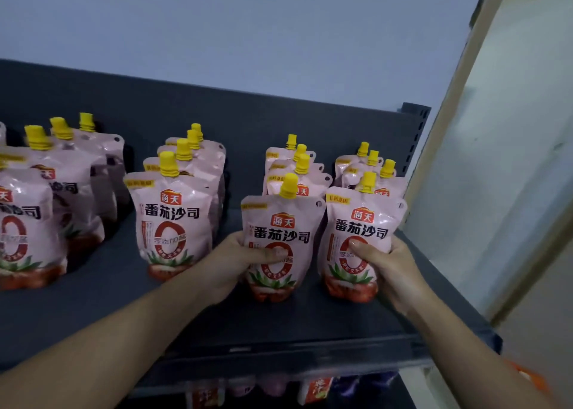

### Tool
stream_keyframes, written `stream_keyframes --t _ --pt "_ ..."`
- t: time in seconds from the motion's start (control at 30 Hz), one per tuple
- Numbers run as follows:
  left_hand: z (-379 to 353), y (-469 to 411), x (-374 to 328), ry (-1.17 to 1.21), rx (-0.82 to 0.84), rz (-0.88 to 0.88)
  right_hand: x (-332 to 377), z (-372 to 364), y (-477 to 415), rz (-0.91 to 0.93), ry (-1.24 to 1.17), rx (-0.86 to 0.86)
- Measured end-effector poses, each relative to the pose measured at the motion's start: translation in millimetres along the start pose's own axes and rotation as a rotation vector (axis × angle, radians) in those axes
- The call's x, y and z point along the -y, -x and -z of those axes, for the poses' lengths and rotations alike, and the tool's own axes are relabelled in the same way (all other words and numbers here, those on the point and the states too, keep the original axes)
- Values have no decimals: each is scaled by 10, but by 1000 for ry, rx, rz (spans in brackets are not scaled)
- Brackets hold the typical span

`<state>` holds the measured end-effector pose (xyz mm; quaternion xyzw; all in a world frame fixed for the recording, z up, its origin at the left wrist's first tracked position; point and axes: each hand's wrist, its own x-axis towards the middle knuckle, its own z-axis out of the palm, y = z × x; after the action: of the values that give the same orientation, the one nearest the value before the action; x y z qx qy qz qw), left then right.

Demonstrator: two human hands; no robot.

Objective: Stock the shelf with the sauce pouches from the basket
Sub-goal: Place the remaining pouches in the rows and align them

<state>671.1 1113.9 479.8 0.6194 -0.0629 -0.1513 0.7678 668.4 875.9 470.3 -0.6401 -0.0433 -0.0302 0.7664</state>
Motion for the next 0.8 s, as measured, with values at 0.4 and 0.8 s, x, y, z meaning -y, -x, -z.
stream_keyframes --t 0.4,0.8 --pt "4 -13 59 -575 52 -60 13 406 -19 -83 540 279" --pt "-154 -206 311 -510 -127 -258 113 920 -269 -94 565 177"
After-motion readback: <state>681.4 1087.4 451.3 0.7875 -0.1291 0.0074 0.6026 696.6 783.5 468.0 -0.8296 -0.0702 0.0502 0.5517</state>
